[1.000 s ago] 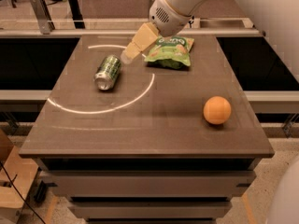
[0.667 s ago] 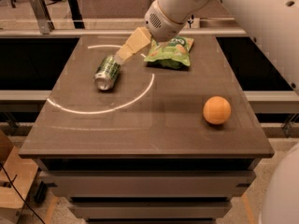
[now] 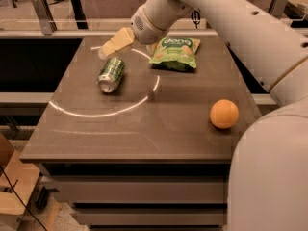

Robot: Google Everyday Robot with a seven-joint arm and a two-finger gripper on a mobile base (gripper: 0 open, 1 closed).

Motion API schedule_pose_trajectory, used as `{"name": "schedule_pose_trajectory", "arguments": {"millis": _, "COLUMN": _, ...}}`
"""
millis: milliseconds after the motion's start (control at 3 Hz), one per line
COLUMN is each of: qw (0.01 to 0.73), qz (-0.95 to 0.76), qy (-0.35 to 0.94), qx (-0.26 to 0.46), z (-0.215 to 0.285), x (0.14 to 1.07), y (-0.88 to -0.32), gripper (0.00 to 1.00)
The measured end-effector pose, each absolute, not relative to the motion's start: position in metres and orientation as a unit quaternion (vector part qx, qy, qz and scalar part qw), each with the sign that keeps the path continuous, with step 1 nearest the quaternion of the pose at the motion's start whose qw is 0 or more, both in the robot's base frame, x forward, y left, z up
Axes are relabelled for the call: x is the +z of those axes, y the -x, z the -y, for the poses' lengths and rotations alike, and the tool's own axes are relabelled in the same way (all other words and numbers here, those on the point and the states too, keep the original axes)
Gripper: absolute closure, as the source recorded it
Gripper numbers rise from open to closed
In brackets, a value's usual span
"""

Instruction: Place green can upright

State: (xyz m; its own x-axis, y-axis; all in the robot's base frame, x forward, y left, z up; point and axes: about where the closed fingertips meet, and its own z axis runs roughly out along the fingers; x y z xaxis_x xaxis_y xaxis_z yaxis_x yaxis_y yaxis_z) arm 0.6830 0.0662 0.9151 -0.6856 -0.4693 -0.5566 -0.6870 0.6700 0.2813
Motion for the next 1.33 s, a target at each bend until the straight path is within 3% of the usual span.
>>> {"name": "schedule_pose_trajectory", "arguments": {"millis": 667, "qw": 0.2, "qz": -0.881, "qy": 0.34, "qx": 0.261, "z": -0.131, "x": 0.895, "y": -0.713, "gripper": 0.0}}
{"name": "schedule_pose_trajectory", "arguments": {"millis": 1333, "qw": 0.168, "qz": -0.895, "qy": 0.33, "qx": 0.249, "z": -0.145, "x": 0.871, "y": -0.717, "gripper": 0.0}}
